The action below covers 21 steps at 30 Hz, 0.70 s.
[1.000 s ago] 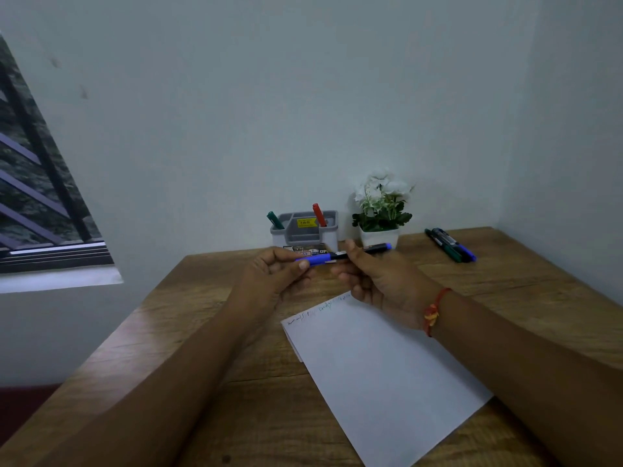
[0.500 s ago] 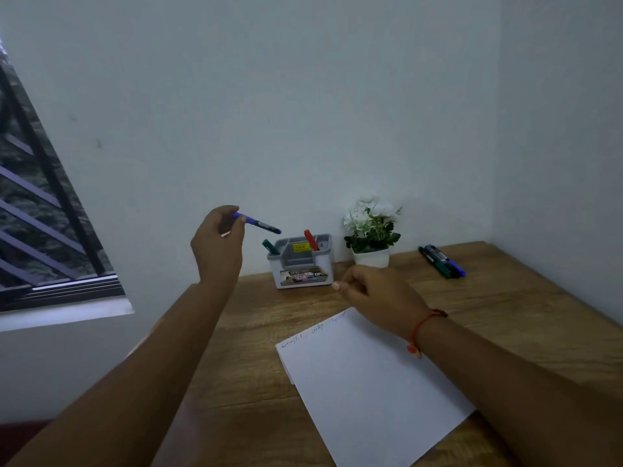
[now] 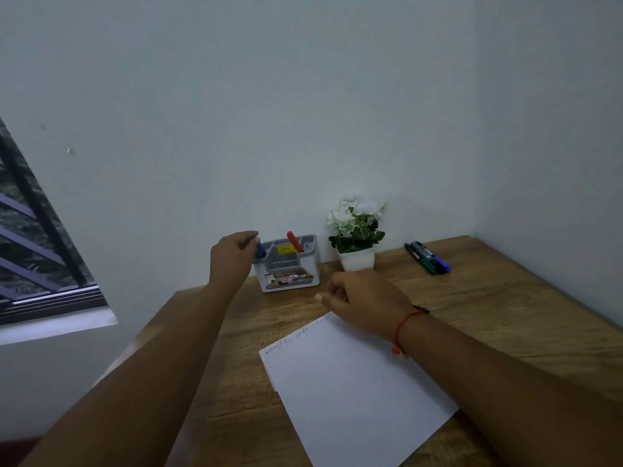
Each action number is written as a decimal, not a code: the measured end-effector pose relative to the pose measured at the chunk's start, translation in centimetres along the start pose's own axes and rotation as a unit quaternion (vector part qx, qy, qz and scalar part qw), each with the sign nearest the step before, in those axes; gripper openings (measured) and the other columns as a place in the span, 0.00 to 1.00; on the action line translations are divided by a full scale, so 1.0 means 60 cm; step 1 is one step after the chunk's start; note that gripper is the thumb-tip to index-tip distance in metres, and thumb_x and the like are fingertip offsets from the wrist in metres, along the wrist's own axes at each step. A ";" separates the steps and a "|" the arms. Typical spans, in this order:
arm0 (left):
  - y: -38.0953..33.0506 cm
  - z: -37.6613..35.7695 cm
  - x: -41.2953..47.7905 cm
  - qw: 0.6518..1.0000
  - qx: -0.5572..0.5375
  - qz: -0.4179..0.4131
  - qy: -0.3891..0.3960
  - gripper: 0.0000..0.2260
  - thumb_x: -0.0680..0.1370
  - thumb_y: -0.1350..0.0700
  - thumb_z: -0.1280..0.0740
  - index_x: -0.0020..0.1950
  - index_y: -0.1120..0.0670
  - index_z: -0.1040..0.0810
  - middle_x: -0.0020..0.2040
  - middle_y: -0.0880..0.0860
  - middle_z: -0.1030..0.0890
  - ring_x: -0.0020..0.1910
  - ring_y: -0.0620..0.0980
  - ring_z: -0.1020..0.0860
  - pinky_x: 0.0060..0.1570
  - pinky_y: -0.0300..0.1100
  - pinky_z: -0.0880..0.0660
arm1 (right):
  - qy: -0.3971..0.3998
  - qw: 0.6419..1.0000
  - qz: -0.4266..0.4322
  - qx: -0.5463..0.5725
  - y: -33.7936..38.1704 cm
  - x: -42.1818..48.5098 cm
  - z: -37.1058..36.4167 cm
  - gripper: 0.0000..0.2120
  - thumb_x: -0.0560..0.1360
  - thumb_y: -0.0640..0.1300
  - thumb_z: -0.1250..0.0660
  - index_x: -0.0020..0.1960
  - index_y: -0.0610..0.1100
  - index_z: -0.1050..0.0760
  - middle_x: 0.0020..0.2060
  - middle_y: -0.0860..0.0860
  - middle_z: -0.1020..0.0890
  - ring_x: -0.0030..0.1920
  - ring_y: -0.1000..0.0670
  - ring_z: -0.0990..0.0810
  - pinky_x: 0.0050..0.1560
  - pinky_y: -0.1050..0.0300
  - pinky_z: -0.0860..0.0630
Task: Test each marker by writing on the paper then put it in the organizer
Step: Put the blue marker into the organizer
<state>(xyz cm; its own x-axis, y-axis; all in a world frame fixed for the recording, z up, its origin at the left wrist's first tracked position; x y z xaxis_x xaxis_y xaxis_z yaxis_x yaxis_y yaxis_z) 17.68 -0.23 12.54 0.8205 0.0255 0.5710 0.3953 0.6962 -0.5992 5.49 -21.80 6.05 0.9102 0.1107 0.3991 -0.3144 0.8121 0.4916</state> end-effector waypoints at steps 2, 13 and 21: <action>0.003 -0.005 -0.004 1.000 0.007 0.000 0.016 0.15 0.79 0.56 0.35 0.65 0.56 0.23 0.63 0.56 0.21 0.62 0.54 0.24 0.65 0.49 0.29 | 0.003 1.000 0.001 -0.001 0.001 -0.001 -0.001 0.17 0.79 0.62 0.36 0.51 0.50 0.19 0.43 0.52 0.15 0.45 0.52 0.17 0.46 0.50 0.18; -0.105 0.002 -0.151 0.980 0.095 -0.175 0.007 0.16 0.74 0.52 0.29 0.61 0.52 0.23 0.58 0.52 0.21 0.58 0.51 0.25 0.57 0.48 0.27 | -0.111 0.985 -0.105 -0.081 -0.076 0.008 0.069 0.14 0.80 0.56 0.37 0.50 0.46 0.21 0.43 0.49 0.16 0.45 0.47 0.19 0.42 0.54 0.22; -0.090 -0.051 -0.220 0.964 0.125 -0.196 0.128 0.10 0.78 0.55 0.34 0.57 0.53 0.19 0.59 0.51 0.21 0.57 0.47 0.26 0.56 0.35 0.36 | -0.053 0.923 -0.242 -0.294 -0.217 -0.009 0.097 0.17 0.81 0.47 0.39 0.67 0.46 0.23 0.64 0.46 0.21 0.62 0.43 0.21 0.57 0.50 0.24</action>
<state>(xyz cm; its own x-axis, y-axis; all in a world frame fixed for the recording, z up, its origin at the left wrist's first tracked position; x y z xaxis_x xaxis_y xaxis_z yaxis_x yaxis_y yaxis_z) 5.97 -6.54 6.54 0.7167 -0.4302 0.5488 0.6099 0.7683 -0.1941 7.54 -35.77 3.94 0.8637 -0.3790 0.3321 0.3526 0.9254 0.1390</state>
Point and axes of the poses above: each hand's wrist, its own x-axis towards the middle knuckle, its own z-axis out of the back of the hand, y = z × x, the point moved 10 cm from there along x, towards the middle knuckle
